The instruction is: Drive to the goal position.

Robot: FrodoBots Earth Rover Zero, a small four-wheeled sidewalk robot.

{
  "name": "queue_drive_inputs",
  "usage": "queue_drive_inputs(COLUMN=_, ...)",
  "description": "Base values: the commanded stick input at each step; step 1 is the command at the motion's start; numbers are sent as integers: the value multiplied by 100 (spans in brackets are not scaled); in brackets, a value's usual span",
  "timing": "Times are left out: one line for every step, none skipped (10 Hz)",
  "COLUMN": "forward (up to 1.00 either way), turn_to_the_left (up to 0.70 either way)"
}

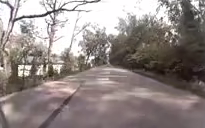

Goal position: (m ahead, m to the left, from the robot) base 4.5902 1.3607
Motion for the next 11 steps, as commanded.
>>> queue_drive_inputs(forward=70, turn_to_the_left=-30)
queue_drive_inputs(forward=70, turn_to_the_left=-32)
queue_drive_inputs(forward=70, turn_to_the_left=-32)
queue_drive_inputs(forward=70, turn_to_the_left=0)
queue_drive_inputs(forward=70, turn_to_the_left=0)
queue_drive_inputs(forward=70, turn_to_the_left=0)
queue_drive_inputs(forward=70, turn_to_the_left=0)
queue_drive_inputs(forward=70, turn_to_the_left=0)
queue_drive_inputs(forward=70, turn_to_the_left=0)
queue_drive_inputs(forward=70, turn_to_the_left=0)
queue_drive_inputs(forward=70, turn_to_the_left=0)
